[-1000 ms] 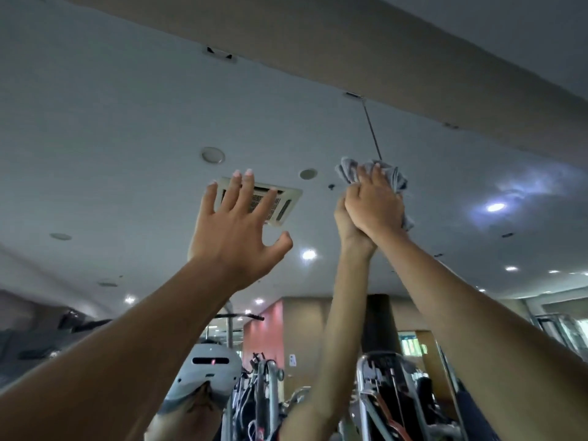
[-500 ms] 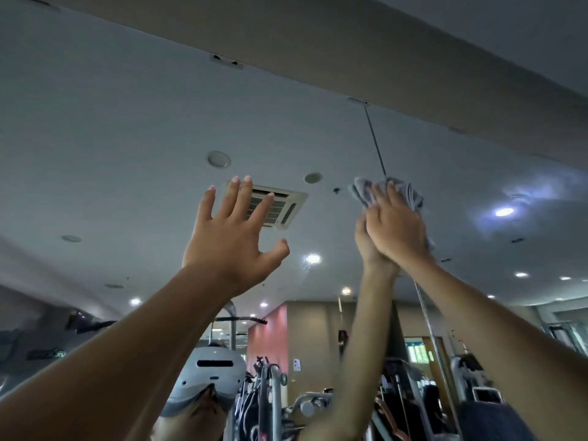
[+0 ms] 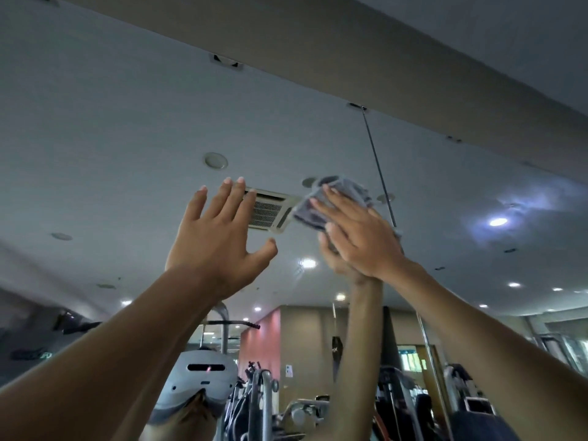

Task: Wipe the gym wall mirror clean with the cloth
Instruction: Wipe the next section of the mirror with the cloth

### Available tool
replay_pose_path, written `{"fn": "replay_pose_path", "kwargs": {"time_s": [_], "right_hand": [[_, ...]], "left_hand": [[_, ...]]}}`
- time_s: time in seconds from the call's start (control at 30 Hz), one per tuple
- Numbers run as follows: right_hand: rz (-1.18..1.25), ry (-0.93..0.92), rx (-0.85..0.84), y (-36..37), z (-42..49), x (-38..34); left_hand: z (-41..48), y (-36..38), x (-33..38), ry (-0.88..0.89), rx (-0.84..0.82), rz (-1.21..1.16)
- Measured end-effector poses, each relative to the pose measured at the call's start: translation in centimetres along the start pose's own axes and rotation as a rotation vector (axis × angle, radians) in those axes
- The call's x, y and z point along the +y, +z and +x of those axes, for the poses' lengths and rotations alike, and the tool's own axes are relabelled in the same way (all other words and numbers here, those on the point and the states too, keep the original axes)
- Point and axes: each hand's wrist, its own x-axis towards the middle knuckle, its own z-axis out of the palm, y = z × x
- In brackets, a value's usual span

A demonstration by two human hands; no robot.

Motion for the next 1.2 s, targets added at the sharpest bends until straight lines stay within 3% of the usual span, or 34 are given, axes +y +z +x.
{"fn": "replay_pose_path", "kwargs": {"time_s": [0.17,0.23,0.37,0.57,0.63,0.77,0.83,1.03,1.2], "right_hand": [[-0.065,0.596,0.055,0.3,4.0,2.8],[-0.035,0.715,0.057,0.4,8.0,1.5],[-0.023,0.438,0.038,2.0,12.4,-3.4],[-0.004,-0.039,-0.094,0.9,5.9,-5.4],[-0.033,0.059,-0.025,0.9,4.4,-3.6],[-0.035,0.725,0.086,1.7,8.2,-4.2],[-0.018,0.812,0.070,1.7,11.9,-6.6],[-0.005,0.379,0.061,3.9,16.3,-16.0],[0.008,0.260,0.004,2.6,11.0,-15.0]], "left_hand": [[-0.2,-0.1,0.5,-0.138,0.015,0.067],[-0.2,-0.3,0.4,-0.198,0.010,0.069],[-0.1,-0.7,-0.2,-0.170,-0.012,0.066],[-0.8,-3.1,-5.3,0.096,-0.015,0.143],[-1.6,-3.7,-7.7,0.139,-0.025,0.154],[-3.0,-4.7,-12.2,0.122,-0.006,0.139],[-3.6,-5.2,-14.0,0.090,0.008,0.132],[-4.9,-5.7,-16.1,-0.002,0.039,0.060],[-4.9,-5.6,-16.1,-0.002,-0.010,0.071]]}}
